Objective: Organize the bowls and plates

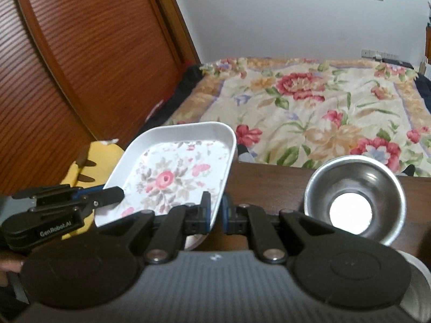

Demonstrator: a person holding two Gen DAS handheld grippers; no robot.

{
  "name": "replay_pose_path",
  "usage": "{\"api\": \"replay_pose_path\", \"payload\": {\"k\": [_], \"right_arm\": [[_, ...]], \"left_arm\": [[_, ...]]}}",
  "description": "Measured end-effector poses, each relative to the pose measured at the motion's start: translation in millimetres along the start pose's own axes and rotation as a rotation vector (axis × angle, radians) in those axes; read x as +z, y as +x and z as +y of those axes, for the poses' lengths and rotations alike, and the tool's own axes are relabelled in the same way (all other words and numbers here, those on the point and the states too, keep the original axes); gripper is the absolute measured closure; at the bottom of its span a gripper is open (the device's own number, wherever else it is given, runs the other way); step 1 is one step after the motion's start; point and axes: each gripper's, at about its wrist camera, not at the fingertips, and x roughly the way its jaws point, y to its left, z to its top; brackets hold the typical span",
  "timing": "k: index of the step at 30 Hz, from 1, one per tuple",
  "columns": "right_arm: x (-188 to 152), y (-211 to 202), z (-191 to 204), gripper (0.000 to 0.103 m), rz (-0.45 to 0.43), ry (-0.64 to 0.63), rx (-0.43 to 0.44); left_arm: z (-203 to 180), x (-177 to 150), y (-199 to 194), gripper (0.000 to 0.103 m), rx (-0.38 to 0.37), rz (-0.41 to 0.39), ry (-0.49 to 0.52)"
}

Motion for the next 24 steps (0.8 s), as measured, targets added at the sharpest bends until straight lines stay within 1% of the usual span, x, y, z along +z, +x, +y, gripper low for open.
{"api": "replay_pose_path", "payload": {"k": [3, 10, 15, 21, 24], "right_arm": [[-10, -18, 0, 0.093, -0.03, 0.0, 0.003], [-33, -39, -2, 0.093, -0.039, 0.01, 0.014], [-46, -53, 1, 0.093, -0.046, 0.001, 0.039], [-60, -65, 6, 0.093, -0.054, -0.006, 0.05], [-65, -73, 8, 0.093, -0.062, 0.003, 0.069]], "left_arm": [[-10, -8, -13, 0.09, -0.006, -0.007, 0.009], [-24, -25, -41, 0.09, -0.015, -0.027, 0.009], [-28, -38, -59, 0.09, -0.031, -0.044, -0.011], [-34, -47, -75, 0.09, -0.031, -0.04, 0.011], [-32, -50, -85, 0.09, -0.036, -0.046, 0.011]]}}
